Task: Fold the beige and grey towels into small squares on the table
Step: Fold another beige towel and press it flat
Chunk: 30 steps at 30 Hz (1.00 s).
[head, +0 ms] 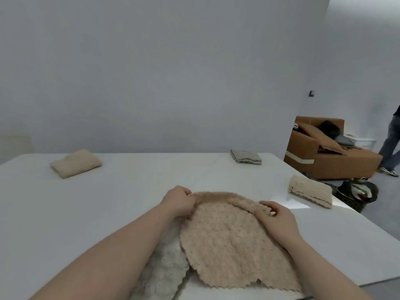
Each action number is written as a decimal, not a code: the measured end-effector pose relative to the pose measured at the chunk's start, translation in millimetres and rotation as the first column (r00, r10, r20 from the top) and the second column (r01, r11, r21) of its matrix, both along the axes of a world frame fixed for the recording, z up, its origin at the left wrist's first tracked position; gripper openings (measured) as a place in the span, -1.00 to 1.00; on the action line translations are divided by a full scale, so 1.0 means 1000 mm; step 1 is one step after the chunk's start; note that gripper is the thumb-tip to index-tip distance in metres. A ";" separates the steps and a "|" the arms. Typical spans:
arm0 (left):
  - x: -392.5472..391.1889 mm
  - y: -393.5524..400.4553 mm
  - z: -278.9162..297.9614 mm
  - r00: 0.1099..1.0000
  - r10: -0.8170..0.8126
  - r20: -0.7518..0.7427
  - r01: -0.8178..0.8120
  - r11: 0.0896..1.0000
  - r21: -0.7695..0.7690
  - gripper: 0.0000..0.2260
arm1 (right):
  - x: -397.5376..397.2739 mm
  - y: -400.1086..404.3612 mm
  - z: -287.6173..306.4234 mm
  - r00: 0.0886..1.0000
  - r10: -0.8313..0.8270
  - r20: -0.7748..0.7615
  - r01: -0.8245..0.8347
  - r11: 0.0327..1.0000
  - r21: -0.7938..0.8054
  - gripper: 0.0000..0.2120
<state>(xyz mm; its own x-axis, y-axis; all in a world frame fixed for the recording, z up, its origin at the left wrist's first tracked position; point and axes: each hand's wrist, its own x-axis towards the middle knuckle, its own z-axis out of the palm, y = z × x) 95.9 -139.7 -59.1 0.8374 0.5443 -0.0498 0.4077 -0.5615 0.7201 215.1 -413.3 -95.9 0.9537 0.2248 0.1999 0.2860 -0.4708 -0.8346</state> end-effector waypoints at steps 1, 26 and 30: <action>-0.007 -0.005 0.004 0.999 0.023 0.024 -0.024 0.999 0.041 -0.69 | -0.004 -0.002 0.000 1.000 -0.001 0.000 0.001 1.000 -0.017 -0.92; -0.045 -0.030 -0.043 0.914 0.028 0.406 0.009 0.996 -0.090 -0.80 | -0.028 -0.025 -0.007 0.974 -0.200 0.104 0.176 0.963 0.203 -0.77; -0.050 -0.033 -0.044 0.918 -0.092 0.387 0.111 0.993 -0.028 -0.62 | -0.028 -0.027 -0.008 0.972 -0.224 0.064 0.198 0.940 0.276 -0.73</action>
